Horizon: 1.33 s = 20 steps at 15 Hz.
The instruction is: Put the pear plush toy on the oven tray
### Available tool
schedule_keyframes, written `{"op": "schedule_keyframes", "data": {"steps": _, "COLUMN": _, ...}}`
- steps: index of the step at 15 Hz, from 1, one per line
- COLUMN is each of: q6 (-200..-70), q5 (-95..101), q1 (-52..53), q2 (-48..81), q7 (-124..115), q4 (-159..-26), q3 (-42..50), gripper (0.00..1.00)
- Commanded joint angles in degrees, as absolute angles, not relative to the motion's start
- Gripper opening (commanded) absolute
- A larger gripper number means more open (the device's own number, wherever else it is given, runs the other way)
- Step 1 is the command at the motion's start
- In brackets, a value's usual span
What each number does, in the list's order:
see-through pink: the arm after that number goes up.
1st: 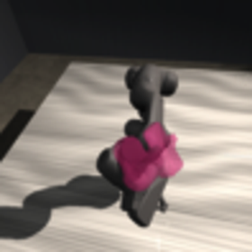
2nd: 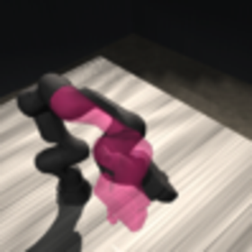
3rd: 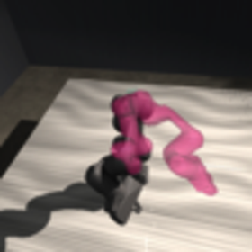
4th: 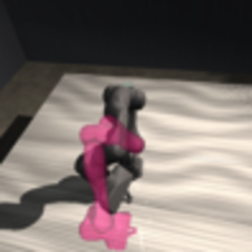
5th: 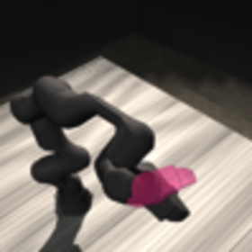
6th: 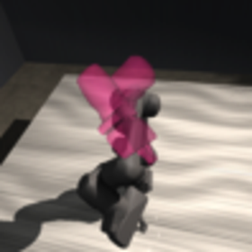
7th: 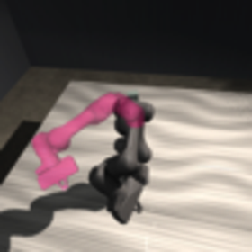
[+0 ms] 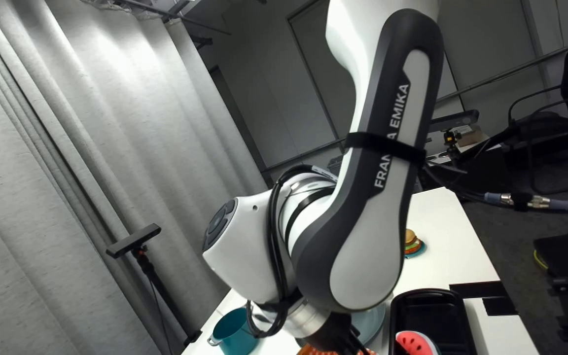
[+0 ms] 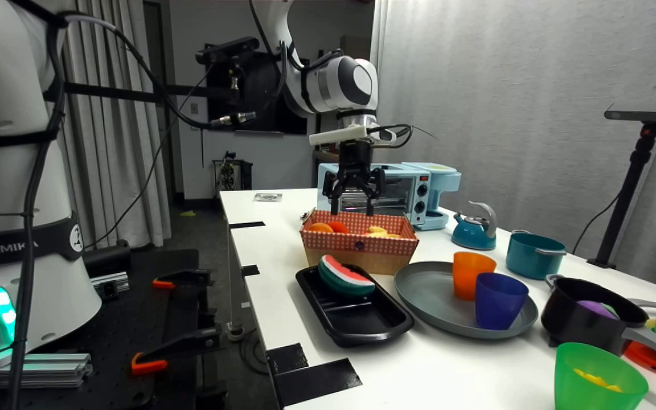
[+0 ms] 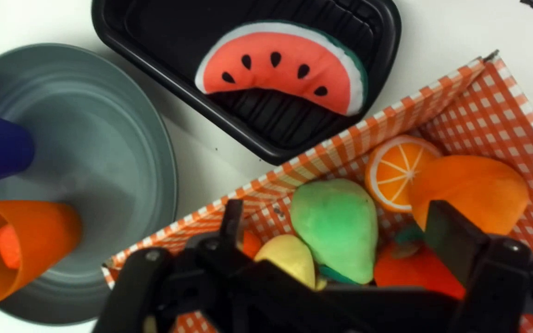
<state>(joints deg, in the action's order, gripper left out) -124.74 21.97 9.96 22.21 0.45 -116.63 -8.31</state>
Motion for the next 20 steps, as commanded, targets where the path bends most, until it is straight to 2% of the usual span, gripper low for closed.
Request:
{"op": "schedule_keyframes", "data": {"steps": 1, "q6": -126.53, "q5": 19.30, "q1": 10.03, "q2": 24.92, "q7": 3.45, "q4": -113.77, "q3": -8.28, "gripper": 1.00}}
{"op": "schedule_keyframes", "data": {"steps": 11, "q6": -133.80, "q5": 15.62, "q1": 8.90, "q2": 27.21, "q7": 3.56, "q4": -114.19, "q3": -6.92, "gripper": 1.00}}
{"op": "schedule_keyframes", "data": {"steps": 20, "q6": -134.99, "q5": 13.25, "q1": 8.18, "q2": 29.06, "q7": 3.38, "q4": -114.99, "q3": -6.19, "gripper": 1.00}}
